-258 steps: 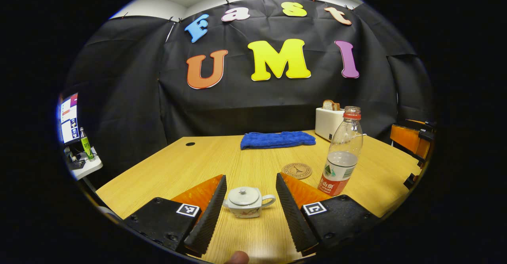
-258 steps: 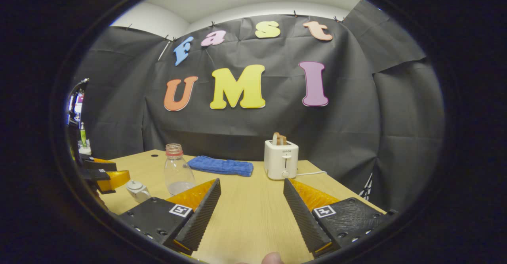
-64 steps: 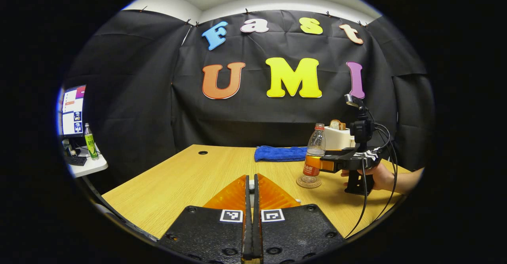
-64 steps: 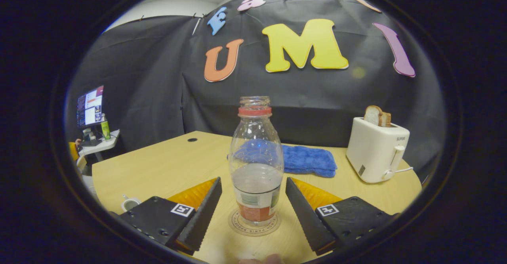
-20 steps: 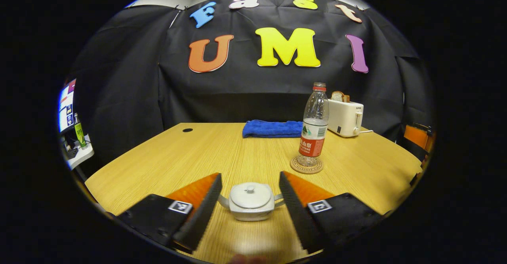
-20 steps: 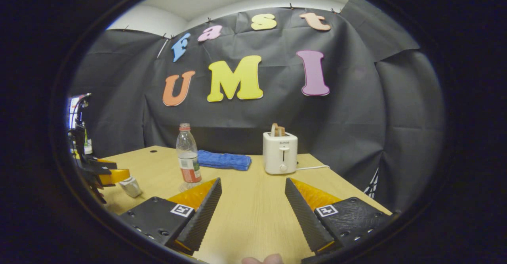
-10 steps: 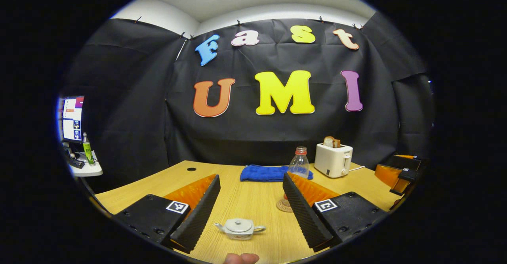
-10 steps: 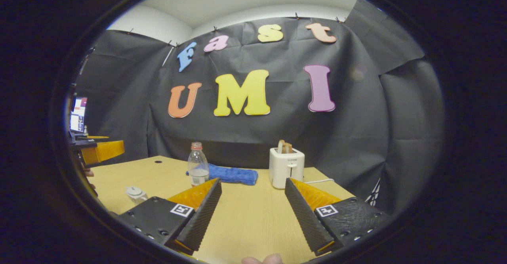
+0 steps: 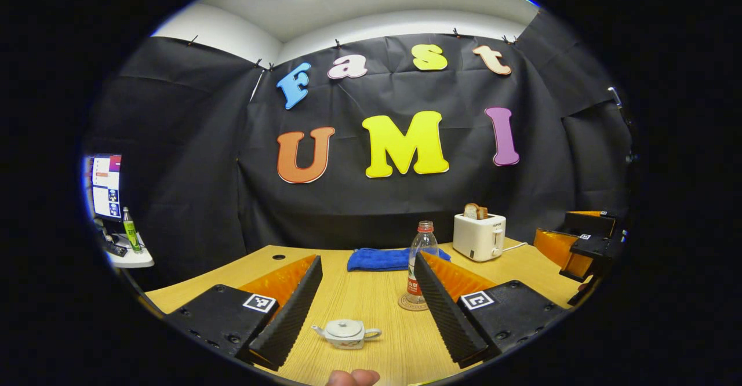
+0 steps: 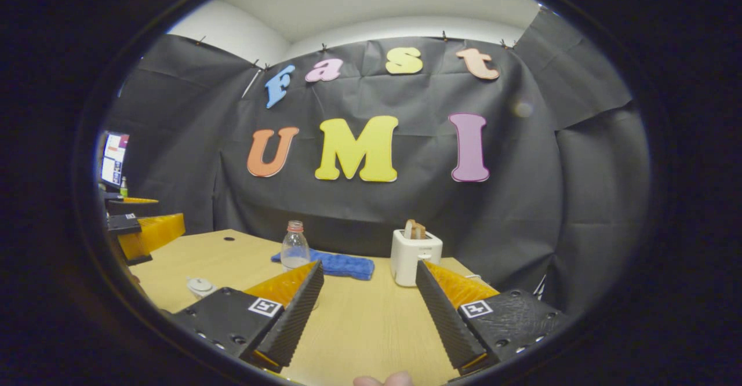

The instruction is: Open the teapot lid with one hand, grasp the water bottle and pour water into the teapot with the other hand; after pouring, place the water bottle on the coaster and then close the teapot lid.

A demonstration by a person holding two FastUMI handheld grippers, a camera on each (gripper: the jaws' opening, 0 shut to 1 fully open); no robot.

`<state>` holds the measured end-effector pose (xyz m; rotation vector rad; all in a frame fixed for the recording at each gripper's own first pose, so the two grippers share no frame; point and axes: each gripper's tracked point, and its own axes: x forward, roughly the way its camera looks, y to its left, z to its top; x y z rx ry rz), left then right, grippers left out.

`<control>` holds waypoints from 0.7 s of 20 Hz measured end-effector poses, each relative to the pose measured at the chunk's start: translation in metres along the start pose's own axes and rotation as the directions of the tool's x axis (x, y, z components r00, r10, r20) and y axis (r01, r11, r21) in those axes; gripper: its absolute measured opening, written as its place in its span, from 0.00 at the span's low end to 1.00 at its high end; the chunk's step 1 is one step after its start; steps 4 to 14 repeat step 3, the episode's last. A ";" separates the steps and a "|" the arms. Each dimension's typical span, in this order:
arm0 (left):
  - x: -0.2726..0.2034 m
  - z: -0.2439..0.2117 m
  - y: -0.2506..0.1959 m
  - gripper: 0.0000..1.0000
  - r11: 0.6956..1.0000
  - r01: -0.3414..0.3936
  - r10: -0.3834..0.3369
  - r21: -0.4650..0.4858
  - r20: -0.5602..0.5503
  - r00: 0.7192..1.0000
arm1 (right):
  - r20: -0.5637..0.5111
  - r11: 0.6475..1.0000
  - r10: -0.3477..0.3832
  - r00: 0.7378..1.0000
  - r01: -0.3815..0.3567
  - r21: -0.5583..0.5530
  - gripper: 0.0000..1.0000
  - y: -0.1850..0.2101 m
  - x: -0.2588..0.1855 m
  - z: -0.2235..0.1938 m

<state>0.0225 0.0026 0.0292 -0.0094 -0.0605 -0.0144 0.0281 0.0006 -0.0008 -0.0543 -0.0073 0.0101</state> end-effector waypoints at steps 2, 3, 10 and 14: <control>-0.003 0.007 0.000 0.99 1.000 0.003 -0.003 0.009 0.017 1.000 | 0.007 1.000 0.001 1.000 -0.001 0.005 0.95 0.003 0.000 0.004; -0.004 0.010 0.001 0.99 1.000 0.000 0.000 0.012 0.024 1.000 | 0.009 1.000 0.004 1.000 -0.004 0.005 0.95 0.005 -0.002 0.004; -0.004 0.010 0.001 0.99 1.000 0.000 0.000 0.012 0.024 1.000 | 0.009 1.000 0.004 1.000 -0.004 0.005 0.95 0.005 -0.002 0.004; -0.004 0.010 0.001 0.99 1.000 0.000 0.000 0.012 0.024 1.000 | 0.009 1.000 0.004 1.000 -0.004 0.005 0.95 0.005 -0.002 0.004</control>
